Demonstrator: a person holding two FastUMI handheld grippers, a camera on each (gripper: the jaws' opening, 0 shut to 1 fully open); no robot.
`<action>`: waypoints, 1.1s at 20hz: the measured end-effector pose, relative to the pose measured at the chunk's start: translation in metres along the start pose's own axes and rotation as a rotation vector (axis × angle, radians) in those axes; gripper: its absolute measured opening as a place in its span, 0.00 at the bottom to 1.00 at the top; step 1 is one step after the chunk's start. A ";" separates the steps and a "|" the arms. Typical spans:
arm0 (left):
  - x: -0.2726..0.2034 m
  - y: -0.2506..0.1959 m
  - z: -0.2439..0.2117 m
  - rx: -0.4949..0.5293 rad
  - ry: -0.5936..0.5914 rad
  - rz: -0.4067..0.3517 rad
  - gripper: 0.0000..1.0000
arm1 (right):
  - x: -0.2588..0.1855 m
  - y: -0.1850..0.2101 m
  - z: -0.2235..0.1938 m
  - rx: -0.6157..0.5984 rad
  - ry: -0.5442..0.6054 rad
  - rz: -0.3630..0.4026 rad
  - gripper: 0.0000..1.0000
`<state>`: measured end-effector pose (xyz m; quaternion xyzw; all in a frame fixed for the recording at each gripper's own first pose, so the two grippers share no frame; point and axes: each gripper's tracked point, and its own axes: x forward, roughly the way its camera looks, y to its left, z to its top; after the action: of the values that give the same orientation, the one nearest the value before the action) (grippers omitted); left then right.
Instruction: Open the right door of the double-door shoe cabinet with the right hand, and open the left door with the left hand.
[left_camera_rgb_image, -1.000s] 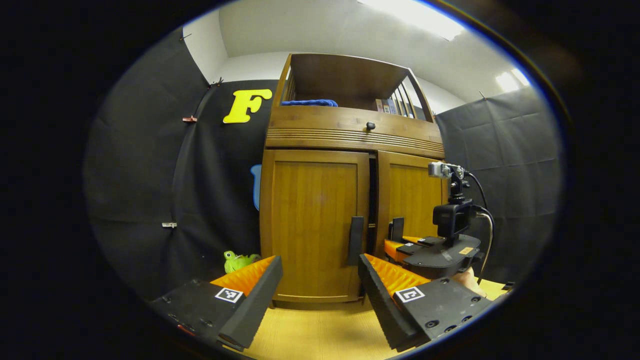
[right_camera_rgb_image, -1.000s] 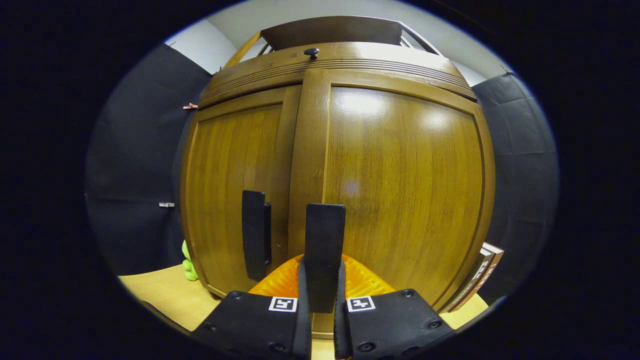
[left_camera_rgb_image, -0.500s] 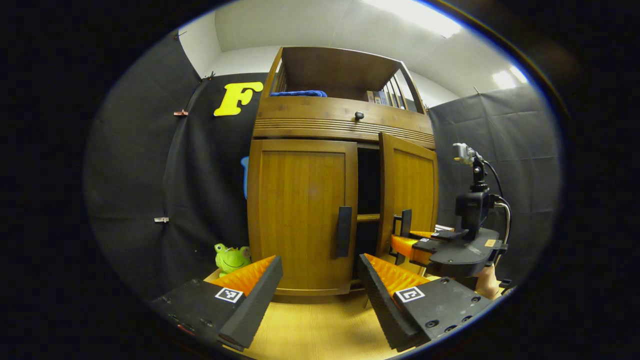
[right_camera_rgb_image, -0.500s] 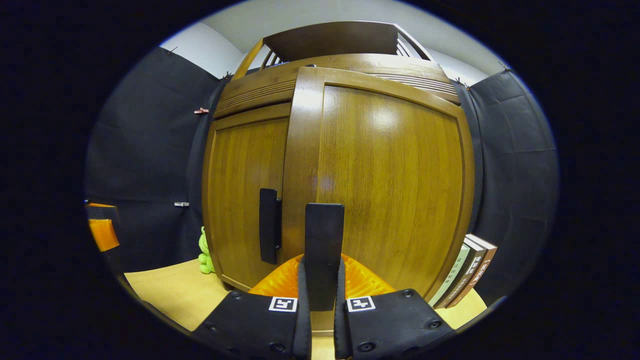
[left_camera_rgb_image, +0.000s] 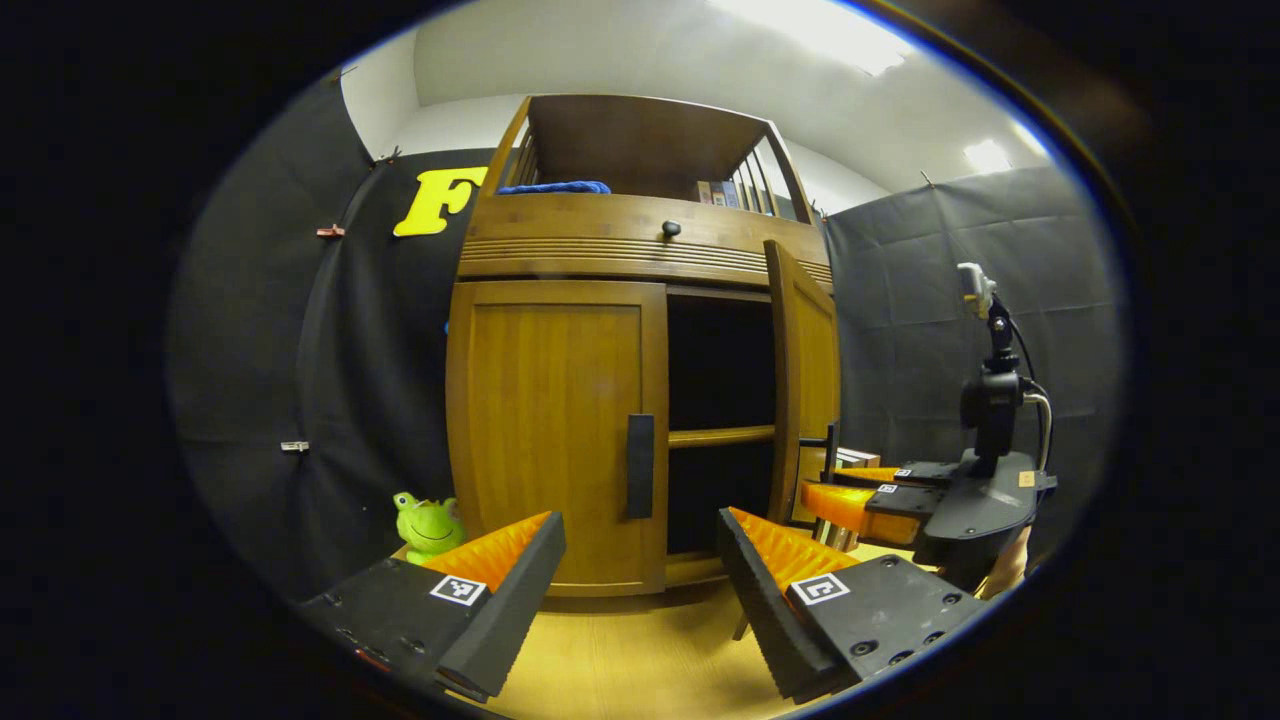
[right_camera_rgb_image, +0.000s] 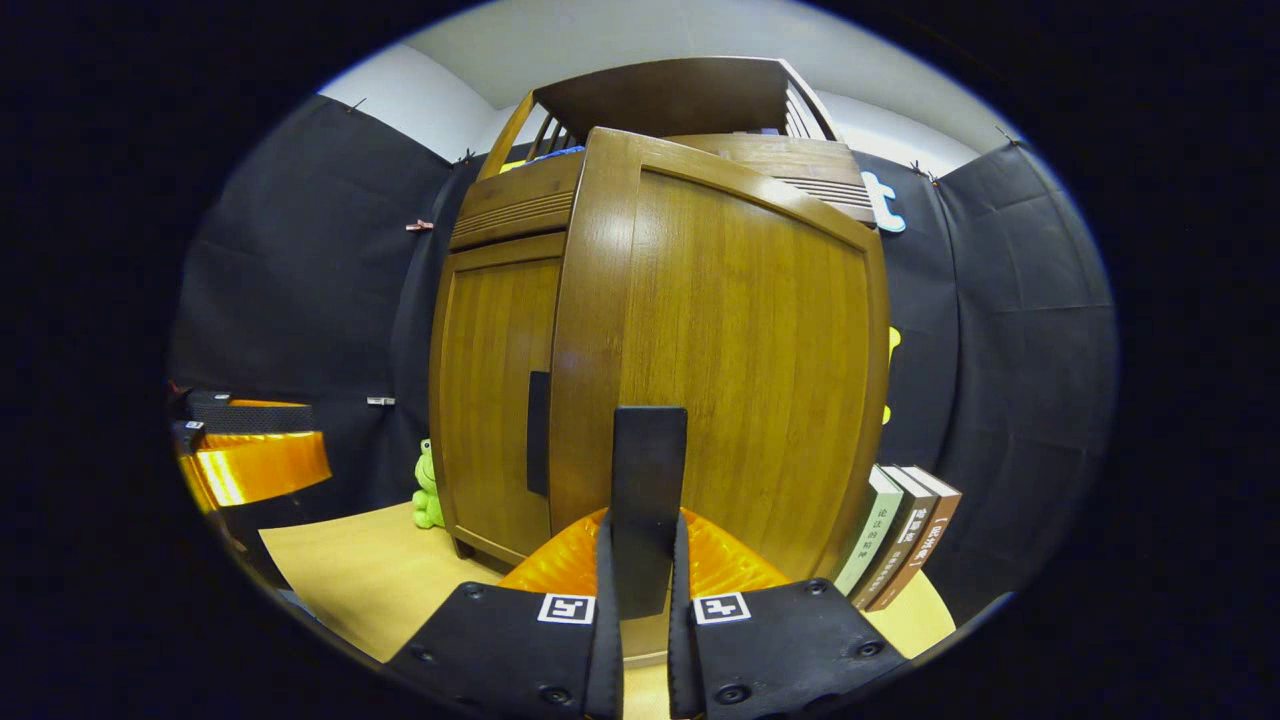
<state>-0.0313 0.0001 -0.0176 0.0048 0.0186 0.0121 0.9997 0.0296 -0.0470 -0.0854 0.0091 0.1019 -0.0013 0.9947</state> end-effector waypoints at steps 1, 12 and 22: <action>0.003 -0.005 -0.001 -0.003 -0.002 -0.013 0.95 | -0.005 -0.003 0.000 0.001 0.000 -0.001 0.21; 0.029 -0.028 -0.008 -0.008 0.006 -0.051 0.95 | -0.055 -0.041 0.002 0.003 0.007 -0.043 0.21; 0.034 -0.024 0.000 -0.067 -0.033 -0.040 0.94 | -0.089 -0.082 0.005 -0.030 -0.002 -0.153 0.19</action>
<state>0.0031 -0.0229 -0.0188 -0.0291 0.0018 -0.0073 0.9995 -0.0570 -0.1294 -0.0642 -0.0138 0.1012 -0.0760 0.9919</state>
